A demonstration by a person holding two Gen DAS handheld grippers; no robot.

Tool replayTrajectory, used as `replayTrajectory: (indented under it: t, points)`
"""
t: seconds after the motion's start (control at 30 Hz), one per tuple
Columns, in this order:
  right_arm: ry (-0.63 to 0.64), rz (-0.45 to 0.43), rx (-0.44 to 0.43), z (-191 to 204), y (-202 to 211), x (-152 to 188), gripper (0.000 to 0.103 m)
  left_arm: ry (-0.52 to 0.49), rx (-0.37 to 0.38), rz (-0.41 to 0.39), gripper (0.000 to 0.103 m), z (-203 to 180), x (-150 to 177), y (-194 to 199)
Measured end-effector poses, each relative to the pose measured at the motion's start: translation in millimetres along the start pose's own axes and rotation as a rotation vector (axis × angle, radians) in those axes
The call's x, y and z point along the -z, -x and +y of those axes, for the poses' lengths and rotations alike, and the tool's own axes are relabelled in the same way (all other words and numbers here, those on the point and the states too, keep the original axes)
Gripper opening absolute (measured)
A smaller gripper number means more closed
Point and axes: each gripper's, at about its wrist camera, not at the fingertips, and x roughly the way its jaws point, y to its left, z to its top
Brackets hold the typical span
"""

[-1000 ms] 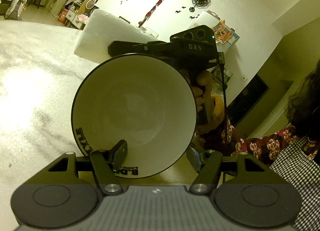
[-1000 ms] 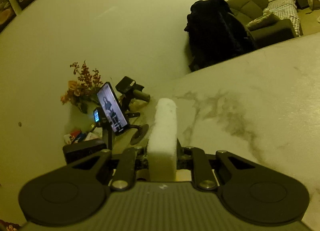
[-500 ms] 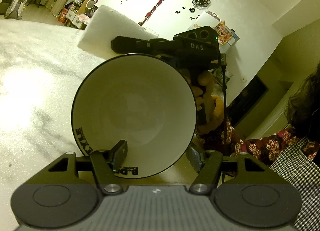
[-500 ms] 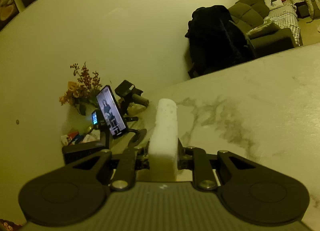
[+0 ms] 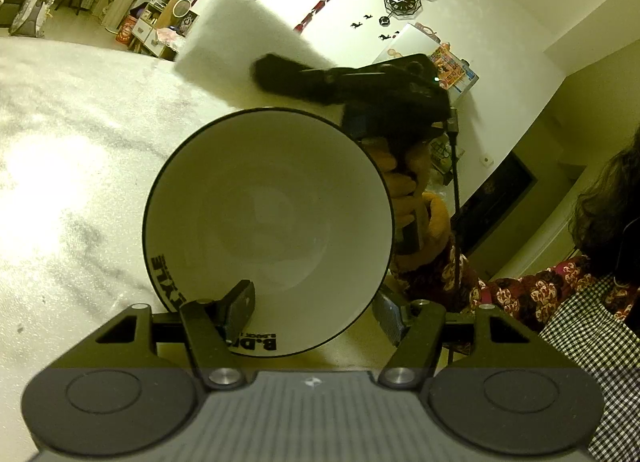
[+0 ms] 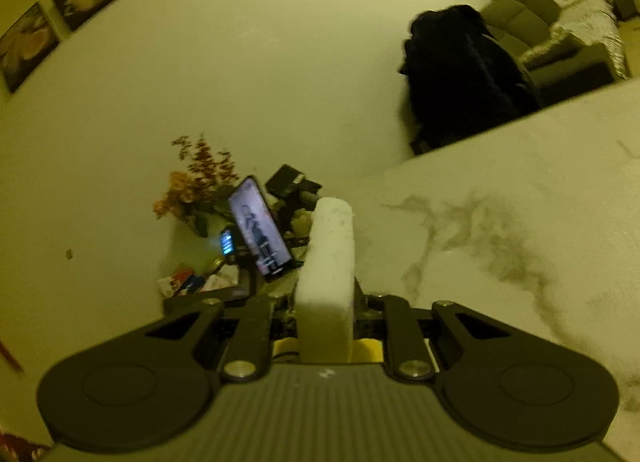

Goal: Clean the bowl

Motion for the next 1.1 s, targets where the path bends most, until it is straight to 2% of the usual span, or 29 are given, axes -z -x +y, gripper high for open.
replayTrajectory:
  t: [0.13,0.23,0.5,0.97,1.1]
  points:
    - [-0.022,0.011,0.053,-7,-2,0,0.019,0.001,0.000,0.000,0.066,0,0,0]
    - [-0.020,0.014,0.056,-6,-3,1,0.019,0.000,0.000,0.001,0.066,-1,0,-1]
    - [0.030,-0.006,-0.049,9,1,2,0.019,0.004,0.003,0.000,0.066,0,-2,0]
    - [-0.029,0.039,0.067,-12,-9,3,0.019,0.003,0.004,-0.001,0.066,-2,-1,0]
    - [-0.008,0.029,0.052,-7,-7,3,0.020,0.003,0.005,-0.001,0.066,-1,0,-1]
